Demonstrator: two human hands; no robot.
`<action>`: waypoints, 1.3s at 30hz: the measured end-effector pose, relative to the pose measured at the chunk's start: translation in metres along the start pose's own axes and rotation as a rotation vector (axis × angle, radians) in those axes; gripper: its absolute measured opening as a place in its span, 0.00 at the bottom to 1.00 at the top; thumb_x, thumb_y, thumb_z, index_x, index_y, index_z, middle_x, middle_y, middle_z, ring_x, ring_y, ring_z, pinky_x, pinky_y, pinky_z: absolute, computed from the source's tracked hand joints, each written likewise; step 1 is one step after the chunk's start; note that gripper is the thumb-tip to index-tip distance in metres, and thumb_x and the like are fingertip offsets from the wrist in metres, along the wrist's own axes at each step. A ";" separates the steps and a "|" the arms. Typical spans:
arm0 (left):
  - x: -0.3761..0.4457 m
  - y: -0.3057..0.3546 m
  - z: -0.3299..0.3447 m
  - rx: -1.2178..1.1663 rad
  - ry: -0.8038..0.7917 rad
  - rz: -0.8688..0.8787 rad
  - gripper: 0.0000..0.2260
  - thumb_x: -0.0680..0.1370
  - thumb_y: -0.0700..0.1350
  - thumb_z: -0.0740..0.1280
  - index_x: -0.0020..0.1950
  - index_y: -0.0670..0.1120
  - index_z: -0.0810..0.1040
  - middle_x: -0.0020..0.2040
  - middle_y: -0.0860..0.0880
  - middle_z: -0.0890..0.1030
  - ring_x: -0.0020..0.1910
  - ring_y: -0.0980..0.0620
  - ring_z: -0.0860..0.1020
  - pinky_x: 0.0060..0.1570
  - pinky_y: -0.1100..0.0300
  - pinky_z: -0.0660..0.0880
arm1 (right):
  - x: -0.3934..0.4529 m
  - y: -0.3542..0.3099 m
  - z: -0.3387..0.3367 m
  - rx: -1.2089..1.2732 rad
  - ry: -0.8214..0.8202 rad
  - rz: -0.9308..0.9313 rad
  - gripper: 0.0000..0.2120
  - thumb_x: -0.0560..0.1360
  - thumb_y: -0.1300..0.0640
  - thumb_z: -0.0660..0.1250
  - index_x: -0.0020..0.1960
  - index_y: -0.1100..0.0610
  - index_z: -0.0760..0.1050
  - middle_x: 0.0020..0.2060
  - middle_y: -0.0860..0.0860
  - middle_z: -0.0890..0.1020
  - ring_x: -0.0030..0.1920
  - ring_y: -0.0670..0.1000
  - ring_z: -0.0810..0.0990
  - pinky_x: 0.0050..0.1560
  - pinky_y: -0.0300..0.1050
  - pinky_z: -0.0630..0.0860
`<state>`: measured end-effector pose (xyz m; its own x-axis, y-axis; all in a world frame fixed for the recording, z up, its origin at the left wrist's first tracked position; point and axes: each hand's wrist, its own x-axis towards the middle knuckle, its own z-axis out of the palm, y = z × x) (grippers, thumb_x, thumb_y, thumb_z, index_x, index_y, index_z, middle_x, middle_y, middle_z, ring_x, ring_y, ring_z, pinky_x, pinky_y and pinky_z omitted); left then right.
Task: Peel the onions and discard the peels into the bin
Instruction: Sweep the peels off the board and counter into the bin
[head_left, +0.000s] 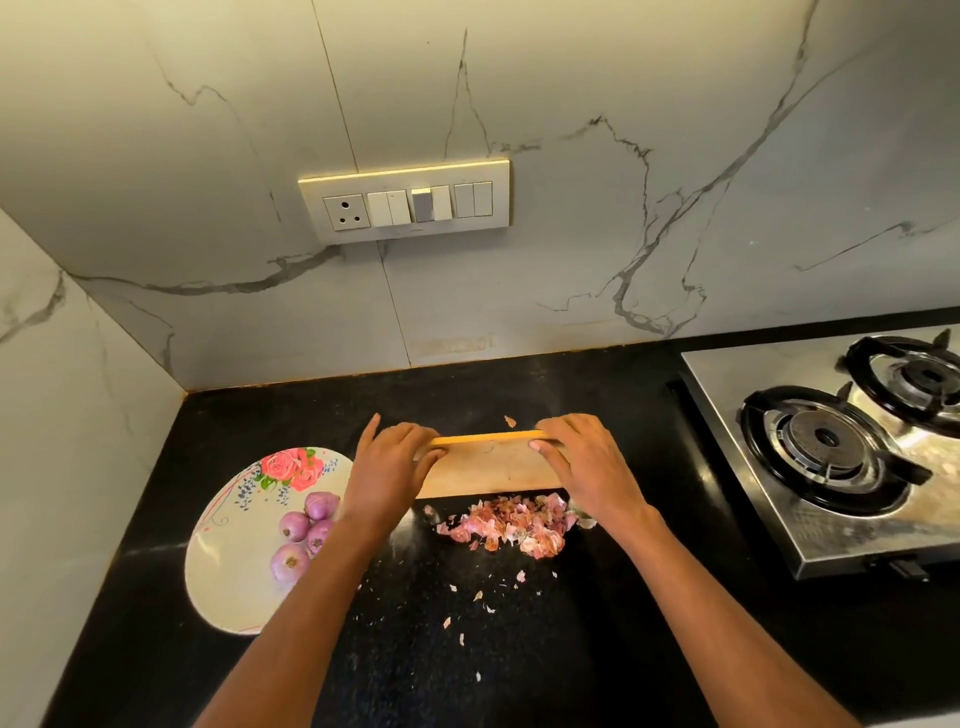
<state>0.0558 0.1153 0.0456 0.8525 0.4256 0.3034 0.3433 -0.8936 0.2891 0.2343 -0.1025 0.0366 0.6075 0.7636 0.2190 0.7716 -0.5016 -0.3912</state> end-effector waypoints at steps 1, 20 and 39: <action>0.004 -0.001 -0.003 0.015 -0.010 0.025 0.09 0.79 0.50 0.70 0.57 0.49 0.84 0.53 0.50 0.85 0.55 0.49 0.83 0.74 0.44 0.64 | 0.002 0.000 -0.002 0.006 0.004 -0.010 0.15 0.83 0.45 0.61 0.65 0.50 0.78 0.60 0.47 0.81 0.64 0.50 0.76 0.63 0.47 0.72; 0.002 0.014 -0.006 0.017 0.093 0.128 0.18 0.71 0.38 0.79 0.60 0.45 0.83 0.52 0.46 0.86 0.50 0.46 0.84 0.53 0.51 0.81 | 0.001 -0.005 -0.013 -0.092 0.218 -0.174 0.14 0.74 0.59 0.76 0.59 0.55 0.84 0.51 0.50 0.87 0.52 0.50 0.86 0.56 0.51 0.82; 0.129 0.114 0.053 -0.120 -0.233 0.334 0.12 0.81 0.43 0.69 0.65 0.47 0.81 0.60 0.47 0.83 0.59 0.46 0.80 0.61 0.52 0.76 | -0.037 0.079 -0.060 -0.059 0.280 0.265 0.12 0.81 0.53 0.68 0.63 0.51 0.82 0.53 0.46 0.86 0.48 0.50 0.83 0.50 0.47 0.76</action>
<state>0.2256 0.0606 0.0693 0.9803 0.0592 0.1886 -0.0038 -0.9483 0.3172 0.2841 -0.1952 0.0506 0.8087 0.4683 0.3560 0.5859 -0.6951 -0.4165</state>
